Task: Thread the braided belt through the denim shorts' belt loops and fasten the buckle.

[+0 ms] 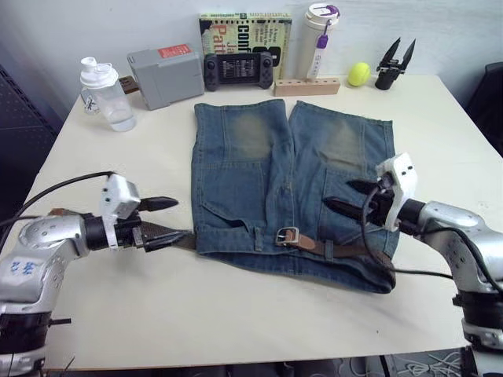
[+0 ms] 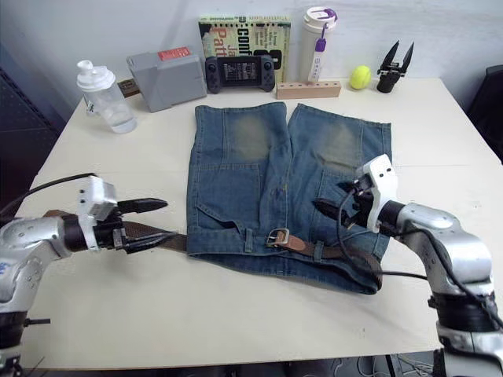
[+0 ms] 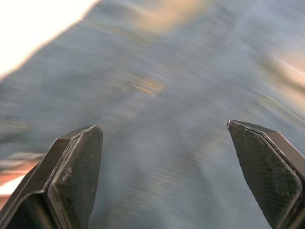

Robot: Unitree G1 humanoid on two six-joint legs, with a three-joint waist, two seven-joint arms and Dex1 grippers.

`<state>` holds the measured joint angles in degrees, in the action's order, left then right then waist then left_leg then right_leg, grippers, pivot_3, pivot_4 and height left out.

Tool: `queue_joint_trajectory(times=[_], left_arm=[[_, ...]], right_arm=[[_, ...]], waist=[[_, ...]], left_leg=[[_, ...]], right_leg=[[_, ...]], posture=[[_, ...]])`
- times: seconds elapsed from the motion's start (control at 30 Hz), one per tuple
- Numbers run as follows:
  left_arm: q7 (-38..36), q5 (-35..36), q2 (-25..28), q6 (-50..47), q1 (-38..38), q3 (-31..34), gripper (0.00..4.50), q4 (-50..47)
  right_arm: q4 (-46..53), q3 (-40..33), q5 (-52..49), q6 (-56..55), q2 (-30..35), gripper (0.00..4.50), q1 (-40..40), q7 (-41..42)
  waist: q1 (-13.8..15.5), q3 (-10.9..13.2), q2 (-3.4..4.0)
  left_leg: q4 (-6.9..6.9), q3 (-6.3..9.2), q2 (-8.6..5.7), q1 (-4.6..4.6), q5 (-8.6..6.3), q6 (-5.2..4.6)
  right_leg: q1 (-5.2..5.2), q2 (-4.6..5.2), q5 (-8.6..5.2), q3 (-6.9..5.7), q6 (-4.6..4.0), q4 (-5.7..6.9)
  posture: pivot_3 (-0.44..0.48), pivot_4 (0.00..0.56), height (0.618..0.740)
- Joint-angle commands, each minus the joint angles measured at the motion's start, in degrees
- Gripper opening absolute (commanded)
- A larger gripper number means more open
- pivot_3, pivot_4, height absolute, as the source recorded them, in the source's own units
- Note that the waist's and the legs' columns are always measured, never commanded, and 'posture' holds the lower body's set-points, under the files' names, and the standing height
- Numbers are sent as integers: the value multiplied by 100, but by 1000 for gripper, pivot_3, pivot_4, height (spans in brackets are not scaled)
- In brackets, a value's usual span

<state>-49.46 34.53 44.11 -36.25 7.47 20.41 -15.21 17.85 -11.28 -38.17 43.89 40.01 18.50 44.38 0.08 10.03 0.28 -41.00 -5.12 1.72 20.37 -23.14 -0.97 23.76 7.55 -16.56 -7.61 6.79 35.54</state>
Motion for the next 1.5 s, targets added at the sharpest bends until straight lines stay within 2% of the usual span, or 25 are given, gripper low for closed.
queue_joint_trajectory(times=[0.03,0.13,0.27,0.37,0.6,0.8,1.0,1.2,1.3,1.33,1.37,1.4,1.43,1.5], left_arm=[[1289,787,-547,-949,-498,1222,4434,-547],[2394,1997,-1355,-1742,-1132,2134,4434,-967],[3516,3405,-2012,-2172,-1577,2605,4434,-1089],[4606,4486,-2393,-2240,-1691,2418,4434,-1016],[6753,6038,-2742,-1766,-1562,1577,4434,-561],[7567,6471,-2651,-908,-941,1605,4434,206],[7998,6180,-2467,-368,-388,1806,4434,1263],[8389,6000,-2559,-157,-277,1734,4434,1543],[8392,5797,-2547,32,-106,1724,3953,1722],[8374,5757,-2531,73,-25,1698,3008,1764],[8357,5666,-2510,113,85,1642,2735,1769],[8349,5593,-2491,134,168,1585,2622,1751],[8379,5557,-2490,145,220,1545,2150,1723],[8403,5472,-2479,131,270,1482,1638,1686]], right_arm=[[773,-283,-625,-132,150,4462,-320,627],[1045,-140,-826,-189,232,4462,-503,1027],[1085,91,-753,-227,256,4462,-492,1109],[994,291,-612,-322,224,4462,-415,1093],[982,549,-412,-521,278,4462,-385,1200],[1054,564,-320,-666,271,4462,-496,1165],[1123,553,-195,-749,248,4462,-623,1021],[1161,516,-144,-767,235,4462,-650,897],[1167,495,-145,-742,210,4500,-640,811],[1172,478,-163,-730,209,4500,-633,782],[1180,448,-172,-712,221,4500,-637,750],[1200,414,-186,-696,233,4500,-648,728],[1222,378,-209,-674,243,4500,-660,710],[1260,325,-262,-635,255,4500,-679,659]], waist=[[-3,0,0],[-5,-1,-3],[22,0,-12],[128,-2,-14],[131,-2,-15],[145,-7,-7],[139,-8,-6],[133,-13,1],[115,-36,38],[113,-47,54],[113,-47,55],[110,-48,57],[102,-63,66],[102,-70,78]], left_leg=[[3,15,4,-5,-1,-1],[-1,38,3,-10,-1,-2],[-3,54,2,-15,-3,-5],[-20,79,-2,-13,-3,-4],[-19,100,-17,-13,-3,-4],[-22,98,-23,-17,-1,-2],[-22,100,-44,-20,1,0],[-19,98,-47,-23,2,1],[-10,93,-46,-30,2,3],[-4,89,-46,-39,3,4],[15,78,-46,-90,3,4],[17,77,-46,-95,3,4],[26,75,-45,-115,3,4],[52,69,-38,-133,6,11]], right_leg=[[-4,3,0,3,0,-2],[-13,6,0,0,0,-3],[-22,18,0,4,1,0],[-38,14,0,7,0,-2],[-42,8,0,44,0,0],[-48,2,0,40,-1,0],[-53,-1,-1,37,-1,-1],[-53,-3,-1,37,-1,-1],[-54,-6,-1,40,-1,-2],[-58,-7,-1,42,-1,-2],[-103,-7,-2,46,-2,-15],[-107,-7,-3,46,-2,-17],[-123,-7,-6,46,-4,-24],[-133,-16,-7,50,-5,-45]], posture=[[0,150,731],[0,150,731],[0,150,731],[0,150,731],[0,150,731],[0,150,731],[0,150,731],[0,150,731],[0,150,731],[0,150,731],[0,150,731],[0,150,731],[0,150,731],[0,150,731]])
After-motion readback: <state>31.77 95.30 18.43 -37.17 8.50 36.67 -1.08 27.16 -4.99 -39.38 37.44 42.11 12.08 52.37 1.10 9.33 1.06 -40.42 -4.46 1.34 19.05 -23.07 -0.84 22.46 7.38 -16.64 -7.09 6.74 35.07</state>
